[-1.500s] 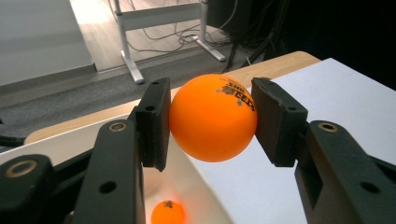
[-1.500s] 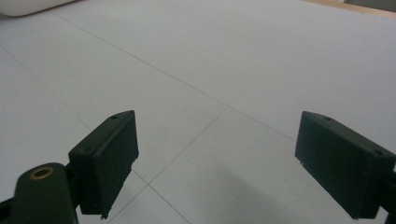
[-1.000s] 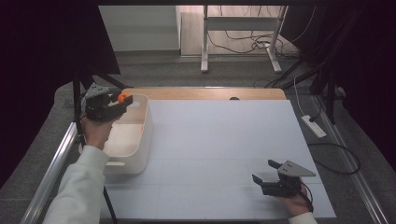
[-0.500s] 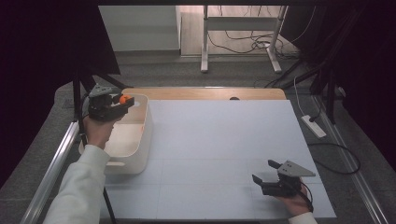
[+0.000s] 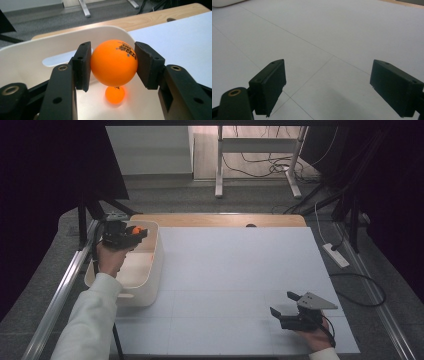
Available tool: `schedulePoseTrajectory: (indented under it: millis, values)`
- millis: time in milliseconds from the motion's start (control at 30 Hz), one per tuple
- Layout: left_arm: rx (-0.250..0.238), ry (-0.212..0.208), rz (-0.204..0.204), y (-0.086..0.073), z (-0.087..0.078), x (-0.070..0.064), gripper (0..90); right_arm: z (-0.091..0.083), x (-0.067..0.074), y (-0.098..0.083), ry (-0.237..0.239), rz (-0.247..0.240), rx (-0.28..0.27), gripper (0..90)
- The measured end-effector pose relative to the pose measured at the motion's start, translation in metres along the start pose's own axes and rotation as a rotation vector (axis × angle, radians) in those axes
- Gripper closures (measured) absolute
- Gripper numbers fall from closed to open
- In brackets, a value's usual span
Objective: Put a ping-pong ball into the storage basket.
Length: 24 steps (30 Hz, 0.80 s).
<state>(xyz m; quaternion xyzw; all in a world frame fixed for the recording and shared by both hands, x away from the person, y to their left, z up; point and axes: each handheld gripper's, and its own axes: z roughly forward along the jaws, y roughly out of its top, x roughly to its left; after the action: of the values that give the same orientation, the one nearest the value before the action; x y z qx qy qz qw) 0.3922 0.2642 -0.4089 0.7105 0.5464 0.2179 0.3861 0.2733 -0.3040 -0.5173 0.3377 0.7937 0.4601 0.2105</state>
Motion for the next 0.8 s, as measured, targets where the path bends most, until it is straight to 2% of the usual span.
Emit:
schedulePoseTrajectory:
  millis: [300, 400, 800]
  values:
    - [0.068, -0.003, 0.003, -0.0035, 0.0072, 0.0018, 49.8, 0.0004, 0.0001, 0.0001, 0.0, -0.001, 0.002, 12.9]
    - [0.077, -0.004, 0.001, -0.0039, 0.0083, 0.0018, 49.7, 0.0003, 0.0003, 0.0001, -0.002, -0.003, 0.005, 12.9]
    - [0.061, -0.007, 0.006, -0.0036, 0.0048, 0.001, 49.5, 0.0004, -0.0001, 0.0002, -0.003, 0.001, 0.0, 12.9]
